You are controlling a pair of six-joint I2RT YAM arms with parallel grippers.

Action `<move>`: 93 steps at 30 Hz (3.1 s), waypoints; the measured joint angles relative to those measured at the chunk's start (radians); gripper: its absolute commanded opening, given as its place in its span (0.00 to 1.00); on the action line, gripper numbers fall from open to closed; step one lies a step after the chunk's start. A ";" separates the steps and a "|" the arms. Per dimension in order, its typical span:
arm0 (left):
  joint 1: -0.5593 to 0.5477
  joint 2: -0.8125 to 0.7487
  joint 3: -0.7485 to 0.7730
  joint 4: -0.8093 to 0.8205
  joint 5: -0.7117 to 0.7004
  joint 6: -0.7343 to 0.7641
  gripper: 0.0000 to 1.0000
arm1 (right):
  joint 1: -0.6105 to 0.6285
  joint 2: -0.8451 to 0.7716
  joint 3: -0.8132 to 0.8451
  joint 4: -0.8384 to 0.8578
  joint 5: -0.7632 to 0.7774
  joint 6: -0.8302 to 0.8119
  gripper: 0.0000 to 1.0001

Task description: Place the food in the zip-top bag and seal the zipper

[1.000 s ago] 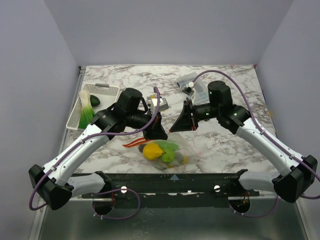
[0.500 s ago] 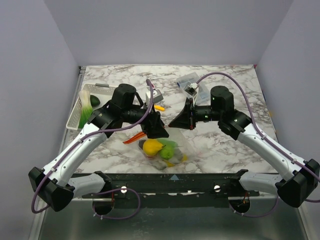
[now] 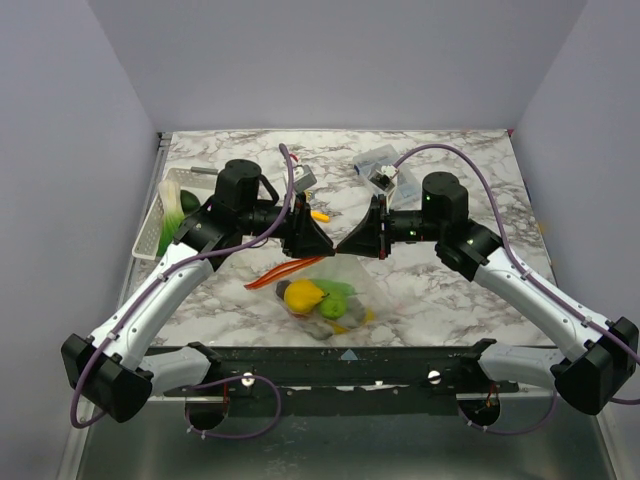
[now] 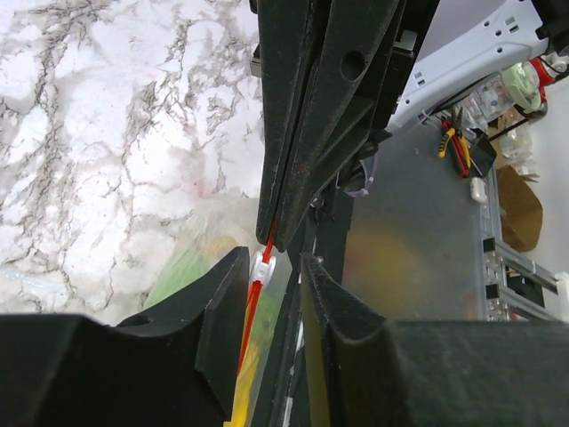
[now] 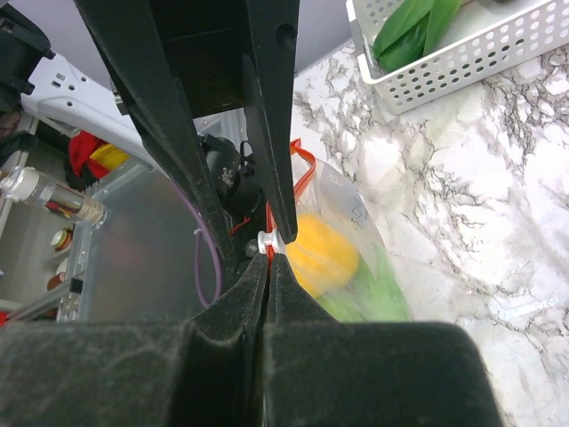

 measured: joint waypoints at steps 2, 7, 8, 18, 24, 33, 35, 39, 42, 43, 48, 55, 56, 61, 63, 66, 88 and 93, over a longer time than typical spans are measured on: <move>0.000 0.000 -0.008 0.009 0.015 -0.002 0.25 | 0.000 0.000 0.000 0.000 0.000 0.003 0.00; 0.001 0.000 -0.015 0.013 0.033 -0.002 0.25 | 0.000 0.000 0.000 0.000 0.000 0.011 0.00; 0.001 0.000 -0.015 0.012 0.035 -0.002 0.25 | 0.000 0.000 0.000 0.000 0.000 0.015 0.00; -0.007 0.002 -0.018 -0.002 0.037 0.005 0.28 | 0.000 0.000 0.000 -0.001 0.000 0.037 0.00; -0.015 0.015 -0.018 -0.017 0.035 0.005 0.00 | 0.000 0.000 0.000 -0.001 0.001 0.041 0.00; -0.018 0.017 -0.014 -0.034 -0.044 0.010 0.00 | 0.009 -0.037 -0.018 -0.014 0.170 0.056 0.00; -0.019 0.014 -0.010 -0.054 -0.073 0.010 0.00 | 0.010 -0.051 -0.023 -0.018 0.228 0.062 0.00; -0.019 0.013 0.006 -0.101 -0.115 0.016 0.00 | 0.010 -0.071 -0.038 -0.019 0.340 0.071 0.00; -0.020 0.011 0.010 -0.135 -0.132 0.021 0.00 | 0.010 -0.081 -0.054 -0.018 0.408 0.077 0.00; -0.020 0.008 0.010 -0.150 -0.143 0.025 0.00 | 0.010 -0.082 -0.061 -0.016 0.427 0.080 0.00; -0.020 -0.020 0.010 -0.213 -0.186 0.040 0.00 | 0.010 -0.082 -0.077 -0.014 0.513 0.094 0.00; -0.020 -0.106 -0.009 -0.315 -0.232 0.050 0.00 | -0.002 -0.082 -0.097 -0.013 0.684 0.095 0.00; -0.020 -0.119 -0.014 -0.324 -0.236 0.050 0.00 | -0.004 -0.082 -0.105 -0.013 0.702 0.096 0.00; -0.020 -0.167 -0.056 -0.338 -0.257 0.050 0.00 | -0.006 -0.081 -0.130 -0.010 0.696 0.081 0.04; -0.020 -0.166 -0.059 -0.339 -0.257 0.050 0.00 | -0.006 -0.075 -0.119 -0.014 0.628 0.057 0.13; -0.020 -0.161 -0.059 -0.331 -0.256 0.051 0.00 | -0.006 -0.036 -0.045 -0.058 0.502 -0.010 0.40; -0.020 -0.138 -0.058 -0.299 -0.225 0.065 0.00 | -0.026 0.367 0.269 -0.342 -0.326 -0.342 0.68; -0.020 -0.138 -0.058 -0.293 -0.218 0.065 0.00 | -0.026 0.390 0.274 -0.375 -0.385 -0.365 0.62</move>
